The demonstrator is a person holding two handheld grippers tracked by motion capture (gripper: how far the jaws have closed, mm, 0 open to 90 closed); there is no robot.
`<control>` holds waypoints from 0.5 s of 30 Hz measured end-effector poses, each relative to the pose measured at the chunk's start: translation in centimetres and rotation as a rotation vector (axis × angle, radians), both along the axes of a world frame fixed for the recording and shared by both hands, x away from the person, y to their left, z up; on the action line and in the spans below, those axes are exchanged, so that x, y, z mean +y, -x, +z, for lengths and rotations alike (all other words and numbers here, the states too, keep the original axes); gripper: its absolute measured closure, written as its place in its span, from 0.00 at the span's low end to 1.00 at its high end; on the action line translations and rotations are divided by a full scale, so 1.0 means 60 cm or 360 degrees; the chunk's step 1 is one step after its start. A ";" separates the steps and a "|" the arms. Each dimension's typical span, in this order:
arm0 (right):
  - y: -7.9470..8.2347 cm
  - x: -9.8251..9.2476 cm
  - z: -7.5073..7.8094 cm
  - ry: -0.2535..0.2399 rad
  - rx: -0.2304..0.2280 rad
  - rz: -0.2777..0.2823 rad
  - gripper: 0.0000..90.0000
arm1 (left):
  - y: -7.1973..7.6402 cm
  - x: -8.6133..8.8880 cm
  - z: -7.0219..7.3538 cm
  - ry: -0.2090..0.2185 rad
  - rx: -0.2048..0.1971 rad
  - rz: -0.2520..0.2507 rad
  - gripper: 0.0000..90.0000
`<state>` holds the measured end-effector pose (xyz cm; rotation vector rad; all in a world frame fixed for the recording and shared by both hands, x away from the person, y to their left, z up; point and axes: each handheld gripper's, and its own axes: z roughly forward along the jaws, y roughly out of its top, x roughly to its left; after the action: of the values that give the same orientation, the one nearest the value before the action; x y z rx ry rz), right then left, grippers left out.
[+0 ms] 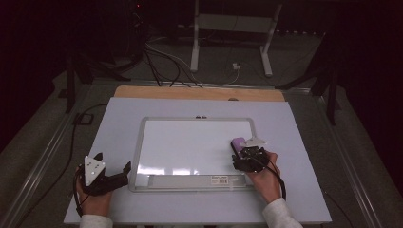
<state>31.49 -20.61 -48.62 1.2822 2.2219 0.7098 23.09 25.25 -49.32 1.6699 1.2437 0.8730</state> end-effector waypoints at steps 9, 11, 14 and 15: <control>-0.010 -0.014 0.001 0.0055 0.0009 -0.0070 0.50 | -0.001 0.000 0.000 -0.0004 0.0002 0.0000 0.01; -0.012 -0.015 0.004 0.0052 0.0008 -0.0091 0.54 | 0.000 0.000 0.000 -0.0003 0.0001 0.0001 0.01; -0.017 -0.016 0.006 0.0065 0.0011 -0.0101 0.58 | 0.000 0.000 0.000 -0.0003 0.0003 0.0001 0.01; -0.018 -0.016 0.007 0.0069 0.0016 -0.0101 0.58 | 0.000 0.000 0.000 -0.0003 0.0002 0.0000 0.01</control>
<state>32.57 -21.59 -48.22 1.3312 2.1827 0.6291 23.10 25.26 -49.33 1.6721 1.2443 0.8738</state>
